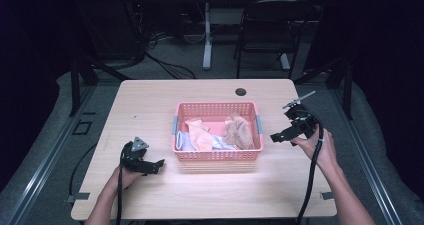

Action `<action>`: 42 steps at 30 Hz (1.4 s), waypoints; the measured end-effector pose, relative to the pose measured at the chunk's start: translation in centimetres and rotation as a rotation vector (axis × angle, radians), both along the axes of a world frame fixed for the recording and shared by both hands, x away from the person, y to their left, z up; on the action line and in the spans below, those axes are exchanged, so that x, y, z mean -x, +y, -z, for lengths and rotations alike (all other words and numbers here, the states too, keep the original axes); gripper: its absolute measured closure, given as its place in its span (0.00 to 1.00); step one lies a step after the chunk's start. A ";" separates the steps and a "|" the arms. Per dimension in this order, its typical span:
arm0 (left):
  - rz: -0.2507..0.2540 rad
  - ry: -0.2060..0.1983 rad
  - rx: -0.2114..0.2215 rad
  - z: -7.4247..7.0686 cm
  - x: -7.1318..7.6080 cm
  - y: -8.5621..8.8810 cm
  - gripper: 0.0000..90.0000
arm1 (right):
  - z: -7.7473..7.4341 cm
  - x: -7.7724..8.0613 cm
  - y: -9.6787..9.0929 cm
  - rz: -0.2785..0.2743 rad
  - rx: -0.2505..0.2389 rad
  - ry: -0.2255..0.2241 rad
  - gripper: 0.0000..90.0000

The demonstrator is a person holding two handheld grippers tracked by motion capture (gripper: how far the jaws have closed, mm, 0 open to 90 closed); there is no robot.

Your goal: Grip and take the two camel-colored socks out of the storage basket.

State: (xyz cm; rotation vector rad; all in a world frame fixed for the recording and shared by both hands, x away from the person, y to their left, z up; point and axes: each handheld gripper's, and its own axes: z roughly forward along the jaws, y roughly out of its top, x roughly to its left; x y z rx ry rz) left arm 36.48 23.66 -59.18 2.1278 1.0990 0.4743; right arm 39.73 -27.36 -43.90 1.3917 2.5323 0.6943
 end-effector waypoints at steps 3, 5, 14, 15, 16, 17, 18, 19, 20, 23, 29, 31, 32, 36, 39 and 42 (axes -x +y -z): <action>0.000 0.000 0.000 0.0 0.0 0.0 0.02 | -0.3 -0.3 1.0 -0.018 -0.007 -0.006 0.00; -0.001 0.000 0.000 0.0 0.0 0.0 0.02 | -0.5 -0.5 2.1 -0.045 -0.007 -0.004 0.00; 0.000 0.000 0.000 0.0 0.0 0.0 0.02 | -0.8 -1.5 5.1 -0.106 -0.001 0.005 0.00; 0.000 0.000 0.000 0.0 0.0 0.0 0.02 | -0.7 -1.6 5.5 -0.108 -0.004 0.008 0.00; 0.000 0.000 0.000 0.0 0.0 0.0 0.02 | -0.7 -1.6 5.5 -0.108 -0.004 0.008 0.00; -0.001 0.000 0.001 0.0 0.0 0.0 0.02 | -0.7 -1.7 5.9 -0.117 -0.001 0.005 0.00; 0.000 0.000 0.000 0.0 0.0 0.0 0.02 | -0.6 -1.8 6.3 -0.125 0.007 0.008 0.00; 0.000 0.000 0.000 0.0 0.0 0.0 0.02 | -0.5 -2.0 7.0 -0.134 0.007 -0.007 0.00; 0.000 0.000 0.000 0.0 0.0 0.0 0.02 | -0.5 -2.0 7.0 -0.134 0.007 -0.007 0.00; 0.000 0.000 0.000 0.0 0.0 0.0 0.02 | -0.1 -2.5 8.5 -0.148 -0.005 0.007 0.00; 0.000 0.000 0.000 0.0 0.0 0.0 0.02 | 1.2 -3.3 10.3 -0.188 0.000 0.055 0.00; -0.001 0.000 0.000 0.0 0.0 0.0 0.02 | 1.6 -3.5 10.8 -0.187 0.017 0.061 0.03; -0.001 0.000 0.000 0.0 0.0 0.0 0.02 | 1.6 -3.5 10.8 -0.187 0.017 0.061 0.03; -0.001 0.000 0.001 0.0 0.0 0.0 0.02 | 2.4 -3.8 11.7 -0.189 0.018 0.078 0.12; -0.001 0.000 0.001 0.0 0.0 0.0 0.02 | 3.0 -4.0 12.2 -0.174 0.035 0.094 0.18; 0.000 0.000 0.000 0.0 0.0 0.0 0.02 | 3.7 -4.4 12.2 -0.147 0.071 0.117 0.23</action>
